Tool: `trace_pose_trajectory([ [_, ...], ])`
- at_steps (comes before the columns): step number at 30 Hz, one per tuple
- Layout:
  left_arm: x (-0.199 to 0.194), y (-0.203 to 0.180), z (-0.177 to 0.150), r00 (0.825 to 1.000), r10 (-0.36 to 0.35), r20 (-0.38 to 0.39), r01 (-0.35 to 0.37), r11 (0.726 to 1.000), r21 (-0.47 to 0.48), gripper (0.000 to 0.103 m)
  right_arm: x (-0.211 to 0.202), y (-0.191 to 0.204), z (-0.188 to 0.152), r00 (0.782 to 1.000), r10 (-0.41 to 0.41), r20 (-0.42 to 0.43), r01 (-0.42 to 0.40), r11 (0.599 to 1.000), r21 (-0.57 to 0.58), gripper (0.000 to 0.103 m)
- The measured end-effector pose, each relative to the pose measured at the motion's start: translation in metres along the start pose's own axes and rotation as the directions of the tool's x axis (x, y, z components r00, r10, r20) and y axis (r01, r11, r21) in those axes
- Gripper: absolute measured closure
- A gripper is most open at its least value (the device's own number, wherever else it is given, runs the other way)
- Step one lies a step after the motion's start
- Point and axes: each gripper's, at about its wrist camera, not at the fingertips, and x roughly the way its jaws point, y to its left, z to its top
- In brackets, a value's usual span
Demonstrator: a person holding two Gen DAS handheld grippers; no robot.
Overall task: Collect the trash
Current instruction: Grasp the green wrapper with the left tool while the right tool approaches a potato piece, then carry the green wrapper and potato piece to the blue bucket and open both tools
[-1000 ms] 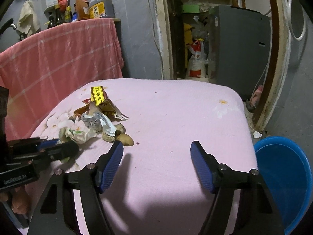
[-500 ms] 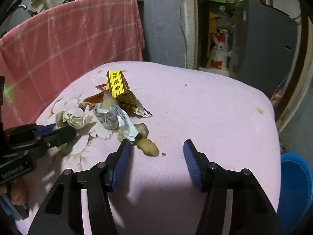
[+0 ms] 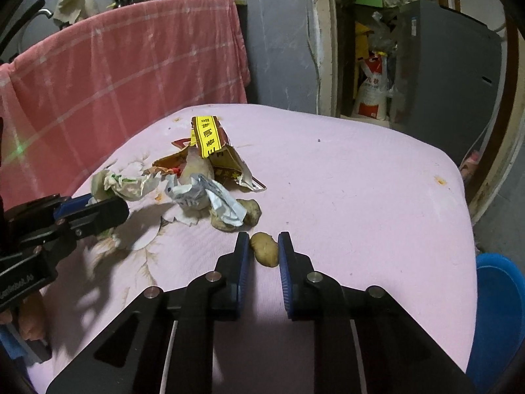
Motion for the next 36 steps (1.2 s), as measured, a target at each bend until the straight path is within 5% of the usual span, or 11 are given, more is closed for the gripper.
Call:
trace_pose_trajectory([
  [11, -0.031, -0.028, 0.003, 0.988, -0.029, 0.153, 0.02, 0.998, 0.059, 0.088, -0.06, 0.001, -0.019, 0.978, -0.075, 0.197, 0.074, 0.997, 0.01, 0.088],
  [16, -0.048, -0.051, 0.014, 0.964, -0.072, 0.256, 0.048, 0.994, 0.097, 0.088, -0.116, -0.007, -0.028, 0.916, -0.151, 0.371, 0.138, 0.989, 0.061, 0.088],
  [24, -0.059, -0.109, 0.028, 0.915, -0.17, 0.366, 0.11, 0.978, 0.177, 0.088, -0.196, -0.022, -0.042, 0.752, -0.316, 0.579, 0.263, 0.949, 0.176, 0.088],
  [27, -0.058, -0.133, 0.032, 0.901, -0.21, 0.379, 0.139, 0.969, 0.207, 0.088, -0.214, -0.033, -0.049, 0.706, -0.368, 0.605, 0.297, 0.929, 0.219, 0.088],
  [31, -0.046, -0.168, 0.036, 0.888, -0.271, 0.371, 0.191, 0.952, 0.238, 0.088, -0.232, -0.054, -0.062, 0.664, -0.447, 0.599, 0.341, 0.895, 0.288, 0.088],
  [36, -0.023, -0.209, 0.035, 0.887, -0.322, 0.331, 0.237, 0.933, 0.272, 0.088, -0.242, -0.087, -0.08, 0.657, -0.514, 0.552, 0.357, 0.857, 0.373, 0.088],
])
